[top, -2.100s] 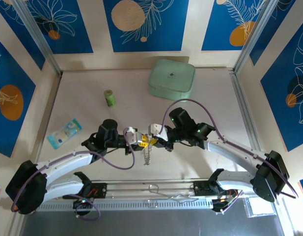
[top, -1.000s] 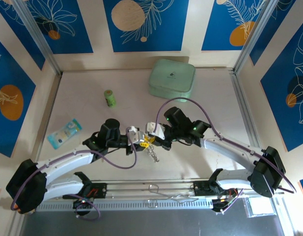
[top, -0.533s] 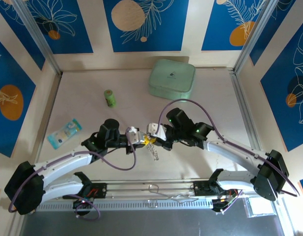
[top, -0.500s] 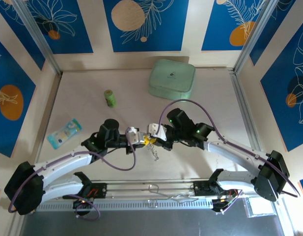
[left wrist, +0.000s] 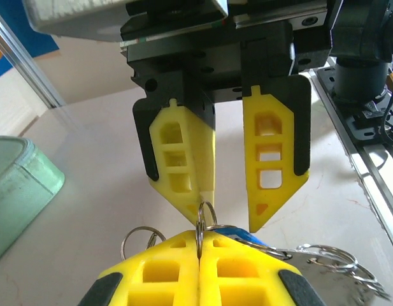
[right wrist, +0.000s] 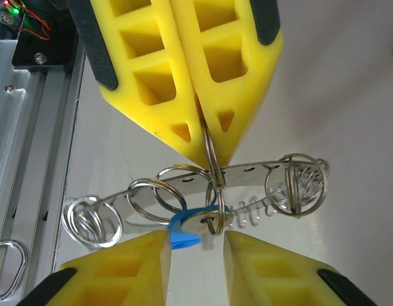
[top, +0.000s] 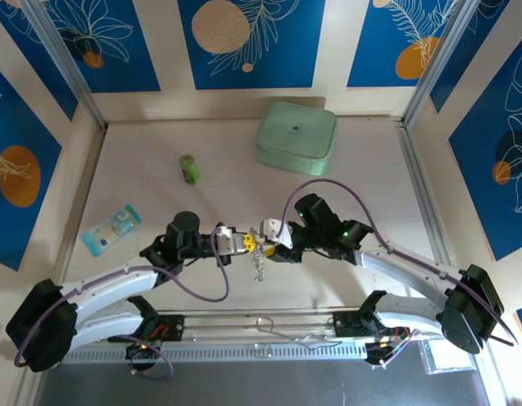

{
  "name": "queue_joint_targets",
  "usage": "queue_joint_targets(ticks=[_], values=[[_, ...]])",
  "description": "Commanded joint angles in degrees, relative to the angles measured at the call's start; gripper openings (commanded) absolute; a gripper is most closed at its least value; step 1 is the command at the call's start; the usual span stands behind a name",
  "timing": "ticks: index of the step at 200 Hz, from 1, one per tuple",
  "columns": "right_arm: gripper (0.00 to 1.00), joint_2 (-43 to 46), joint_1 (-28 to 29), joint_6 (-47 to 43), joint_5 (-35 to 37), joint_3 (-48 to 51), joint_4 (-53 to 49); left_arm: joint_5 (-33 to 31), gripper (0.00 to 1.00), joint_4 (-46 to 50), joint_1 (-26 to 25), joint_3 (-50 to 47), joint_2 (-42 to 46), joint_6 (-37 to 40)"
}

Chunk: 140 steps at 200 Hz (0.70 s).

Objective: Put the keys on the keyring

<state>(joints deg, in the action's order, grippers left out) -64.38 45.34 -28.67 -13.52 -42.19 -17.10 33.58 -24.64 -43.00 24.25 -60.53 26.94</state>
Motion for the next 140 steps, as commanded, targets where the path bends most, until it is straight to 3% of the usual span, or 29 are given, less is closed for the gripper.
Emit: queue_joint_targets(ticks=[1, 45, 73, 140], values=[[0.29, 2.33, -0.39, 0.79, -1.68, 0.69, 1.54, 2.59, 0.0, -4.95, -0.05, -0.86, -0.03, 1.23], [0.3, 4.63, -0.51, 1.63, -3.43, 1.48, 4.12, 4.0, 0.0, -4.54, -0.39, -1.48, 0.5, 3.86], [0.25, 3.53, -0.02, 0.65, -5.34, 1.0, 3.51, 3.44, 0.0, -4.71, -0.6, -1.31, 0.33, 4.09], [0.0, 3.21, 0.03, -0.45, -2.76, 0.18, 0.82, 3.41, 0.0, -4.52, -0.84, -1.48, 0.85, 3.7]])
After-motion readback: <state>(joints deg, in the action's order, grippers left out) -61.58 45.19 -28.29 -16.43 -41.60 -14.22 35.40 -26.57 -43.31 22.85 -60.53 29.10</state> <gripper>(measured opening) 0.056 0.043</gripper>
